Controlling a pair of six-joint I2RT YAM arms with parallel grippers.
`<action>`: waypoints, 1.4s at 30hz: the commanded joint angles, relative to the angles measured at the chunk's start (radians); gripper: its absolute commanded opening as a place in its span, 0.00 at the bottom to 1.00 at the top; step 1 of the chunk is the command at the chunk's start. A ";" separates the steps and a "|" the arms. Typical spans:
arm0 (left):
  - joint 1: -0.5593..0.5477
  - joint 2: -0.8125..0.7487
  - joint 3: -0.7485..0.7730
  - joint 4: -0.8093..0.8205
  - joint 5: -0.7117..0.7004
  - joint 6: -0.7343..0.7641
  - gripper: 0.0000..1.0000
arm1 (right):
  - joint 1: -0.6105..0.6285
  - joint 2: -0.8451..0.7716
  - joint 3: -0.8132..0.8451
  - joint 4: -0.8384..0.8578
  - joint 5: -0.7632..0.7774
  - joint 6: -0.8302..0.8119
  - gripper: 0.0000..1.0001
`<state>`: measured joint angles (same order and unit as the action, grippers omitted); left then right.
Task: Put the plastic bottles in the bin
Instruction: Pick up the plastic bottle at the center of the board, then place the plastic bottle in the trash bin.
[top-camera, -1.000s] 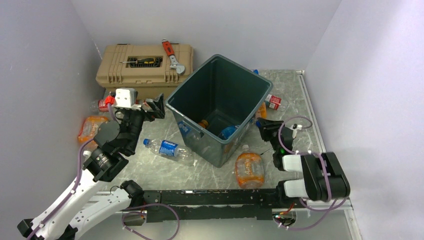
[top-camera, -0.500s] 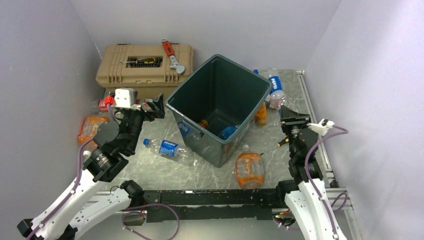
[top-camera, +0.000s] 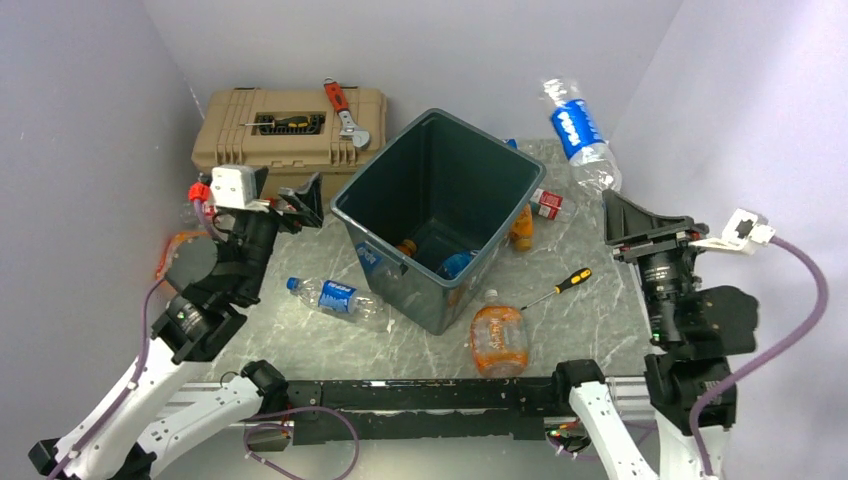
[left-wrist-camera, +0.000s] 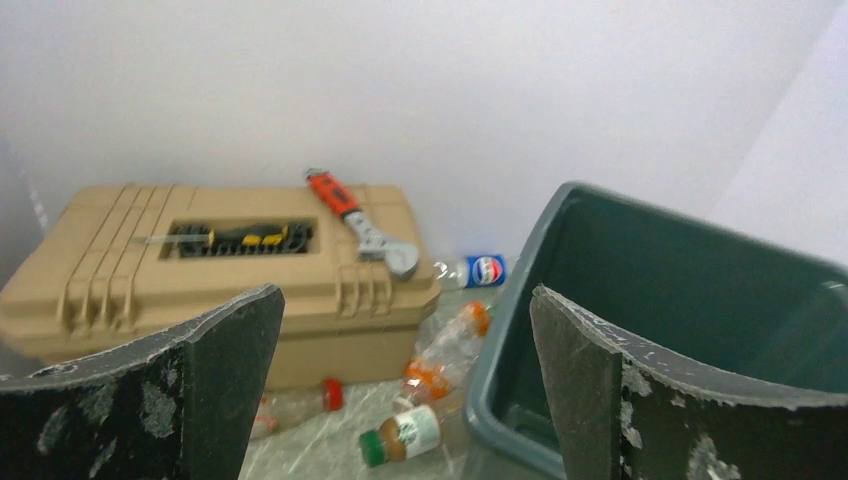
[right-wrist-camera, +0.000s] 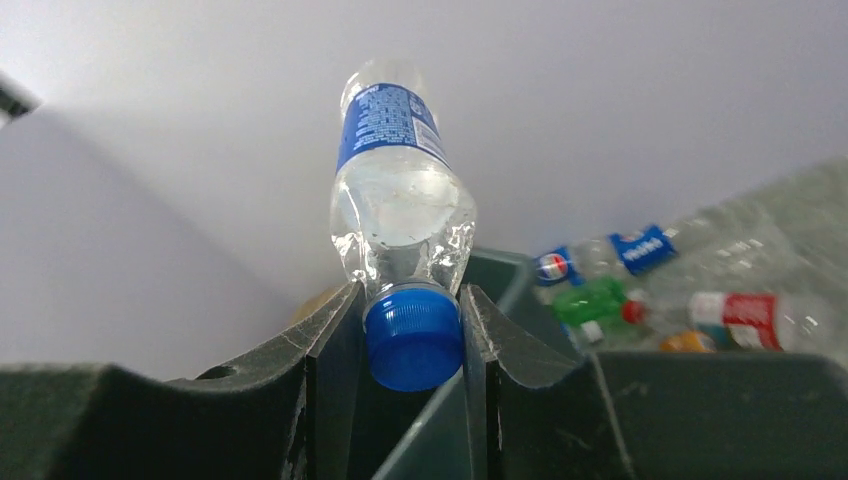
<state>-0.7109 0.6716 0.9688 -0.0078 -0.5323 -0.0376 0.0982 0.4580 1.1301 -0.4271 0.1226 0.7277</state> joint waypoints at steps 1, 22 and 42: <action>-0.004 0.040 0.178 -0.056 0.218 0.005 0.99 | 0.000 0.111 0.220 -0.125 -0.434 -0.174 0.00; -0.005 0.429 0.994 -0.906 1.345 0.600 0.99 | 0.085 0.228 0.455 -0.269 -1.016 -0.140 0.00; -0.160 0.584 0.992 -0.867 1.043 0.940 1.00 | 0.124 0.530 0.691 -0.360 -0.927 -0.226 0.00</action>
<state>-0.7826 1.2228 1.9465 -0.9031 0.6670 0.7887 0.1951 0.9287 1.7432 -0.7792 -0.8375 0.5335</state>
